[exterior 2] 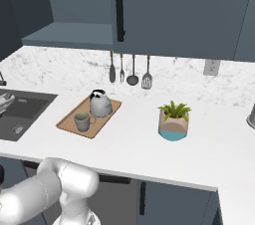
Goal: Pick the kettle from the counter and place it on the tray. Then pick the mug from the cabinet and place it on the tray. Then close the cabinet doors.
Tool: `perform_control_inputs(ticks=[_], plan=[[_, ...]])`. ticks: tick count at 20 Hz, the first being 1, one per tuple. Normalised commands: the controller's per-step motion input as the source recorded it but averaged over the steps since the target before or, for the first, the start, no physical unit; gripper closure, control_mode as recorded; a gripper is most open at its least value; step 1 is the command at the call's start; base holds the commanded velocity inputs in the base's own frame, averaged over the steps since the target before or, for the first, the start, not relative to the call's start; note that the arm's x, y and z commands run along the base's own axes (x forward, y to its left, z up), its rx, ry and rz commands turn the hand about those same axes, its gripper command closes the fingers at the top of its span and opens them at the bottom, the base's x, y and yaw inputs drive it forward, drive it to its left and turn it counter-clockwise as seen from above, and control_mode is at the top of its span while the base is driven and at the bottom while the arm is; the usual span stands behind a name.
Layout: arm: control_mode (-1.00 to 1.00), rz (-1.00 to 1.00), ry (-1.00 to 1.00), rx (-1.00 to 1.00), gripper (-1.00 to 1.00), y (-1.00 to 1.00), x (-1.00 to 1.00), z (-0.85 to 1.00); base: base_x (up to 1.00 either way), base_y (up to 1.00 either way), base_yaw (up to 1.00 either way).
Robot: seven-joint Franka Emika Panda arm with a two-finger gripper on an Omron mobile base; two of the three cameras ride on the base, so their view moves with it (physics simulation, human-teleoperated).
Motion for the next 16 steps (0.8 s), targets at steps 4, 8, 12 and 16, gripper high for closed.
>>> perform_control_inputs(ticks=[4, 8, 12, 16], plan=[[-1.00, 0.00, 0.12, 0.00, -1.00, 0.50, 0.33, -0.22, 0.00, 0.00, 0.00], [-1.00, 0.00, 0.11, -0.01, -1.00, 0.45, 0.34, -0.29, 0.00, 0.00, 0.00], [-1.00, 0.00, 0.12, -0.01, -1.00, 0.46, 0.36, -0.30, 0.00, 0.00, 0.00], [-1.00, 0.00, 0.14, -0.01, -1.00, 0.51, 0.33, -0.20, 0.00, 0.00, 0.00]])
